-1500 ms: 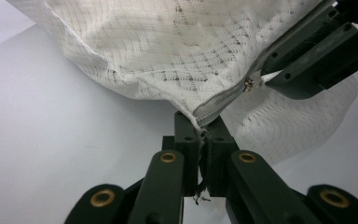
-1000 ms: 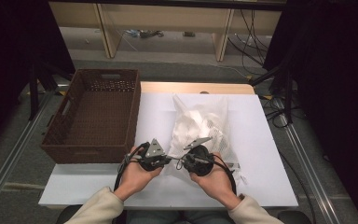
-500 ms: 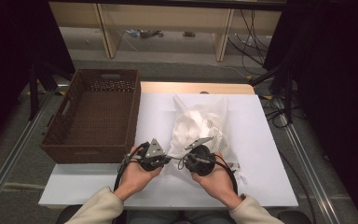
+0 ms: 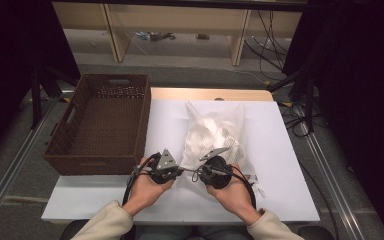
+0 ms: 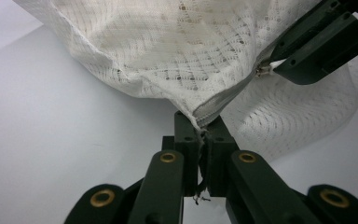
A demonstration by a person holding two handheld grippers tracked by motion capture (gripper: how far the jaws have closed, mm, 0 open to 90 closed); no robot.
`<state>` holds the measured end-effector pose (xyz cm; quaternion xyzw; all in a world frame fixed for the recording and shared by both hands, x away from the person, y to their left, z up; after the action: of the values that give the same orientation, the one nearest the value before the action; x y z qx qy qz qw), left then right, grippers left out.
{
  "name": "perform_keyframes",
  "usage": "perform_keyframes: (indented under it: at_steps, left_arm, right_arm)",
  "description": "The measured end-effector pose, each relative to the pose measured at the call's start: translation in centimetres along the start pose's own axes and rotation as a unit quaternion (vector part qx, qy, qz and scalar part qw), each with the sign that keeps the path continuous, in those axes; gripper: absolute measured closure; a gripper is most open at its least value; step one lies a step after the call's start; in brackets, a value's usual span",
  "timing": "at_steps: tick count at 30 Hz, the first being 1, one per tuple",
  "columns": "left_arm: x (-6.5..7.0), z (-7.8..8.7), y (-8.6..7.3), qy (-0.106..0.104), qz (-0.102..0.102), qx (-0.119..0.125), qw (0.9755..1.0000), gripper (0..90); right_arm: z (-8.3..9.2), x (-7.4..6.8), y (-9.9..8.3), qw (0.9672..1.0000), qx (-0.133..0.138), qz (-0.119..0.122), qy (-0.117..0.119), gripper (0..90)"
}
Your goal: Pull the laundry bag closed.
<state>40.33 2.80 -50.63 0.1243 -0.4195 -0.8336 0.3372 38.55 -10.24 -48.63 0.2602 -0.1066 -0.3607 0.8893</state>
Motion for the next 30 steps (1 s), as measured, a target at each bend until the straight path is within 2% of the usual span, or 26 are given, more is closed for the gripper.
perform_keyframes:
  at_steps: [2,5,6,8,9,10,11,12,13,14,20,22,23,24,26,27,28,29,30]
  left_arm:
    - [-0.13,0.05,0.07,-0.001,-0.009,0.002,1.0,85.4]
    - [-0.12,0.06,0.05,0.0,-0.011,0.001,0.9999,85.4]
    - [0.09,0.02,-0.01,-0.002,0.004,0.001,1.0,85.4]
    - [-0.03,0.07,0.02,0.003,-0.002,0.0,1.0,85.4]
    - [0.06,0.05,0.03,-0.001,0.003,0.002,1.0,85.4]
    - [0.02,0.07,0.03,-0.001,0.002,0.001,1.0,85.4]
    - [-0.02,0.08,0.05,-0.001,0.003,0.003,1.0,85.4]
    - [-0.13,0.11,0.09,0.0,-0.007,0.002,1.0,85.4]
    - [-0.01,0.06,0.04,0.0,0.003,0.003,1.0,85.4]
    - [-0.14,0.09,0.09,0.001,-0.008,0.002,1.0,85.4]
    - [-0.14,0.07,0.09,0.002,-0.009,0.002,1.0,85.4]
    - [-0.18,0.1,0.09,0.003,-0.008,0.002,1.0,85.4]
    - [-0.06,0.08,0.02,0.001,0.004,0.002,1.0,85.4]
    - [-0.07,0.07,0.0,0.001,0.004,0.002,1.0,85.4]
    - [-0.07,0.06,0.02,0.001,0.004,0.002,1.0,85.4]
    - [-0.08,0.06,0.03,0.003,0.002,0.002,1.0,85.4]
    - [-0.2,0.09,0.1,0.003,-0.01,0.002,0.9999,85.4]
    - [-0.19,0.07,0.1,0.003,-0.008,0.002,1.0,85.4]
    - [-0.19,0.06,0.1,0.004,-0.01,0.002,0.9999,85.4]
  right_arm:
    - [-0.03,0.23,-0.03,0.9999,0.003,0.011,-0.001,87.0]
    - [0.07,0.23,-0.1,1.0,0.002,0.007,-0.003,87.0]
    - [0.08,0.18,-0.14,1.0,0.001,0.006,-0.002,87.0]
    - [0.06,0.26,-0.18,0.9999,0.001,0.012,-0.004,87.0]
    - [0.07,0.31,-0.2,0.9999,0.001,0.015,-0.006,87.0]
    - [0.13,0.31,-0.25,1.0,-0.003,0.005,-0.007,87.0]
    - [0.11,0.51,-0.25,0.9999,-0.001,0.009,-0.012,87.0]
    - [0.08,0.56,-0.27,0.9999,0.0,0.008,-0.012,87.0]
    - [0.1,0.55,-0.29,0.9999,-0.001,0.008,-0.012,87.0]
    - [0.13,0.48,-0.32,0.9999,-0.002,0.007,-0.01,87.0]
    - [0.12,0.51,-0.37,0.9999,-0.003,0.008,-0.011,87.0]
    - [0.17,0.55,-0.44,0.9999,-0.006,0.007,-0.014,87.0]
    - [0.25,0.49,-0.48,0.9998,-0.008,-0.004,-0.017,87.0]
    - [0.24,0.56,-0.47,0.9998,-0.006,0.01,-0.013,87.0]
    - [0.26,0.6,-0.53,0.9998,-0.005,0.009,-0.016,87.0]
    - [0.27,0.6,-0.55,0.9998,-0.005,0.009,-0.016,87.0]
    - [0.28,0.64,-0.59,0.9998,-0.007,0.01,-0.017,87.0]
    - [0.31,0.49,-0.63,0.9998,-0.007,-0.004,-0.017,87.0]
    - [0.4,0.63,-0.67,0.9999,-0.009,0.006,-0.013,87.0]
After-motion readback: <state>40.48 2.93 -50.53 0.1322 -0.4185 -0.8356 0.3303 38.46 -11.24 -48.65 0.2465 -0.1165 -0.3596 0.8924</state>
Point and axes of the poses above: each handheld gripper's, and its own axes: z roughly backward along the jaws, y roughly out of its top, x roughly to its right, the point moved 7 cm from there along -z, roughly forward along the jaws, and after that the axes turned 7 degrees about z, right-handed, at the moved point
